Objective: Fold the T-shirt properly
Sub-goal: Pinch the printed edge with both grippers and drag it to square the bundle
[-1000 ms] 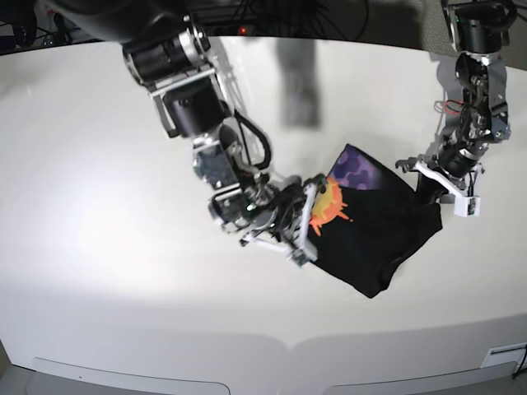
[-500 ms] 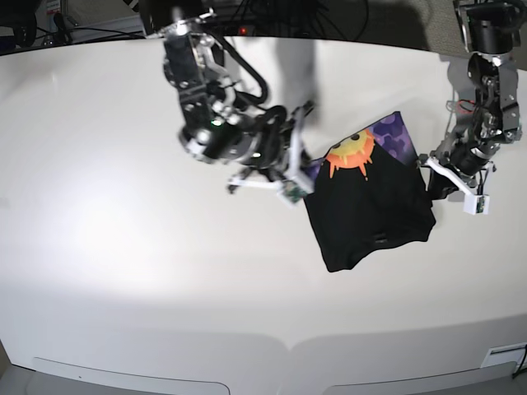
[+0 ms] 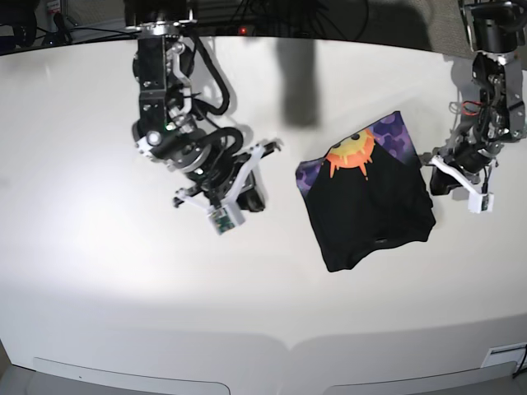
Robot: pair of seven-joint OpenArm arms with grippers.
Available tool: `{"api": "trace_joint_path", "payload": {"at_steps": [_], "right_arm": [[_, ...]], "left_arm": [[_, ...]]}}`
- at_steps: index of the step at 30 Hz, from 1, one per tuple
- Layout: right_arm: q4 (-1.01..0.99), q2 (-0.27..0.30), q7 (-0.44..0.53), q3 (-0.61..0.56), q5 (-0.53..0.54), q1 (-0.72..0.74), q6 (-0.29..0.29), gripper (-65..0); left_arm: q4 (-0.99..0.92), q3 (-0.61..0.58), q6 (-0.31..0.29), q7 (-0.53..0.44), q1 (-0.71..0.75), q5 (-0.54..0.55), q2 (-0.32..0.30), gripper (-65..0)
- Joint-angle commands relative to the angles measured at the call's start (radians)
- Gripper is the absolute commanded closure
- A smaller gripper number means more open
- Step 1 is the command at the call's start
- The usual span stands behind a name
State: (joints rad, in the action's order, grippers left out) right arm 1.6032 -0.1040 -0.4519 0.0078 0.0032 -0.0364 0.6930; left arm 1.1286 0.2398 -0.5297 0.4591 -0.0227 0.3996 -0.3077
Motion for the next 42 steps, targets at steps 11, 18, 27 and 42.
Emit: {"api": "trace_joint_path", "payload": {"at_steps": [11, 18, 27, 42], "right_arm": [[-0.224, -0.053, 0.085, -0.012, -0.061, 0.150, 0.005, 0.0], [-0.224, -0.053, 0.023, -0.139, -0.060, 0.130, 0.005, 0.0], [-0.105, -0.053, -0.010, -0.188, -0.062, -0.014, 0.005, 0.0], [0.073, -0.014, -0.010, -0.191, -0.097, -0.238, 0.005, 0.0]], "left_arm": [[0.003, 0.000, -0.012, -0.076, 0.203, 0.106, -0.008, 0.0], [0.004, 0.000, -0.070, -0.079, 0.199, 0.144, 0.038, 0.0], [0.005, 0.000, -0.078, -0.066, 0.185, 0.140, 0.047, 0.0], [0.066, 0.000, -0.168, -0.058, 0.184, -0.034, 0.186, 0.0]]}}
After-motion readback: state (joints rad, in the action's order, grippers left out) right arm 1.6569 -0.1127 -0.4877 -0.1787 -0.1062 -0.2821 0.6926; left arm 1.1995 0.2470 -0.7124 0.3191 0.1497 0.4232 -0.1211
